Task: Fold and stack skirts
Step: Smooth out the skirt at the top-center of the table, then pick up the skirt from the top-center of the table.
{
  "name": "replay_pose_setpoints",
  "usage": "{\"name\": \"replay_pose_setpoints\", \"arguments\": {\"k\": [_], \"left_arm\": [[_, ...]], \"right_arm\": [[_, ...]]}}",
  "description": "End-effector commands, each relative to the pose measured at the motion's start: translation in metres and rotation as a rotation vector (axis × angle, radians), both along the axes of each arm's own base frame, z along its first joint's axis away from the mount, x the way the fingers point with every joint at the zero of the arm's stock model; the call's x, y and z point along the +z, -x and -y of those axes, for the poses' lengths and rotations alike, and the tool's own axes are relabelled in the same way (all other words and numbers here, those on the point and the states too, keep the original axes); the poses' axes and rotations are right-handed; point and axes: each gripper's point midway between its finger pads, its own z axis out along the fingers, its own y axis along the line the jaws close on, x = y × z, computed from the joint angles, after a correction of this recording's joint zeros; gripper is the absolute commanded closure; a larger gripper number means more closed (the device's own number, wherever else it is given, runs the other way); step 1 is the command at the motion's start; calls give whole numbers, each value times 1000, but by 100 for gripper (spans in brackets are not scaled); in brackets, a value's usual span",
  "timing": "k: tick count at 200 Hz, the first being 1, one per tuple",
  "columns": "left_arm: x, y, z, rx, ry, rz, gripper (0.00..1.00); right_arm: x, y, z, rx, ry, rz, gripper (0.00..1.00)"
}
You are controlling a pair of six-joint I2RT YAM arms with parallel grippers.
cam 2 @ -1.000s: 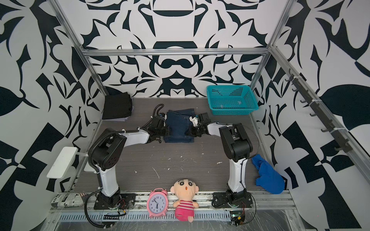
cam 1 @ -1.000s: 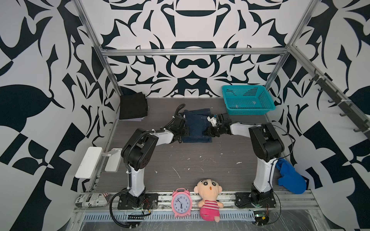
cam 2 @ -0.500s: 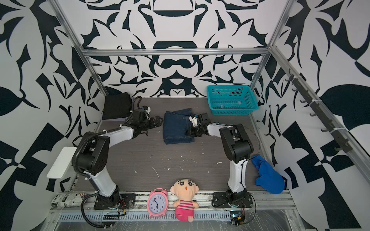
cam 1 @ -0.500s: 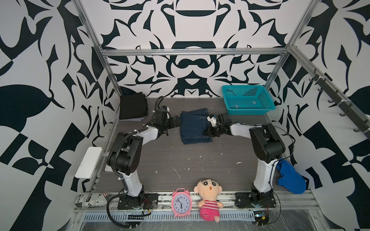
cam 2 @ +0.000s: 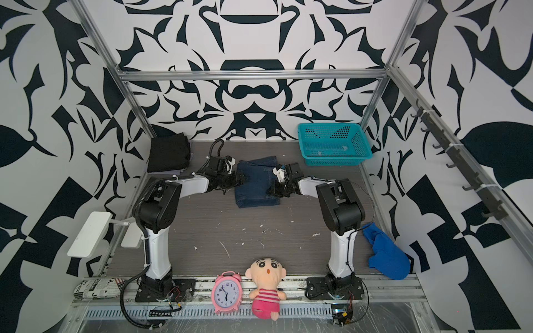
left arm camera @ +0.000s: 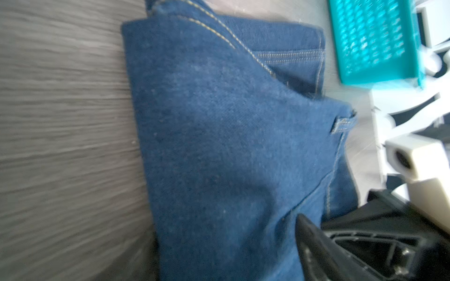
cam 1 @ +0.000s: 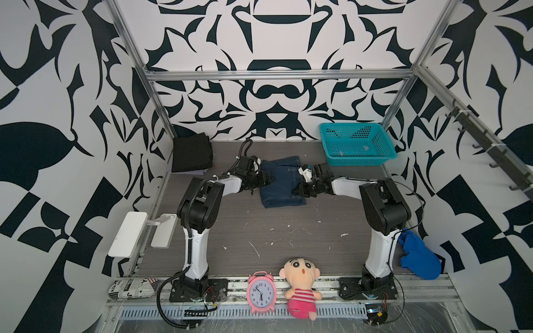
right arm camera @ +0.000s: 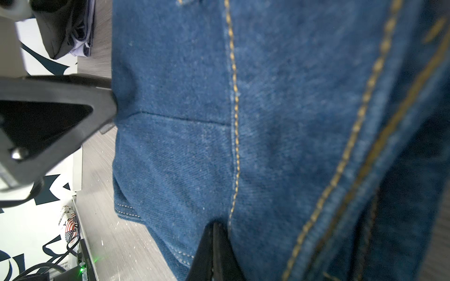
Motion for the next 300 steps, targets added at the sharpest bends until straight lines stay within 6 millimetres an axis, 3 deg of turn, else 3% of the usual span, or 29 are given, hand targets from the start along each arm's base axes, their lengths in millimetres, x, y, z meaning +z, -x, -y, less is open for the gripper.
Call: {"name": "replay_pose_setpoints", "arguments": {"k": [1, 28, 66, 95, 128, 162, 174, 186, 197, 250, 300], "left_arm": [[-36, 22, 13, -29, 24, -135, 45], [-27, 21, 15, -9, 43, -112, 63], [4, 16, 11, -5, 30, -41, 100], [32, 9, 6, -8, -23, 8, 100], [55, 7, -7, -52, -180, 19, 100], [77, 6, -37, -102, -394, 118, 100], [86, 2, -51, -118, -467, 158, 100], [94, -3, -64, -130, -531, 187, 100], [103, -8, -75, -140, -588, 216, 100], [130, -36, -116, -166, -758, 358, 100], [164, -60, -167, -153, -849, 406, 100]], "right_arm": [[19, -11, -3, -7, -1, 55, 90], [21, -12, -5, -9, -4, 57, 90], [32, -16, -7, -11, -22, 71, 89], [63, -25, -16, -13, -71, 112, 82], [112, -35, -25, -20, -90, 215, 61], [155, -43, -26, -37, -103, 300, 55], [165, -43, -29, -29, -99, 325, 44], [164, -43, -31, -16, -56, 339, 33], [159, -42, -37, 12, -1, 350, 31], [149, -36, -65, 70, 37, 340, 31], [147, -30, -68, 88, 63, 312, 32]]}}
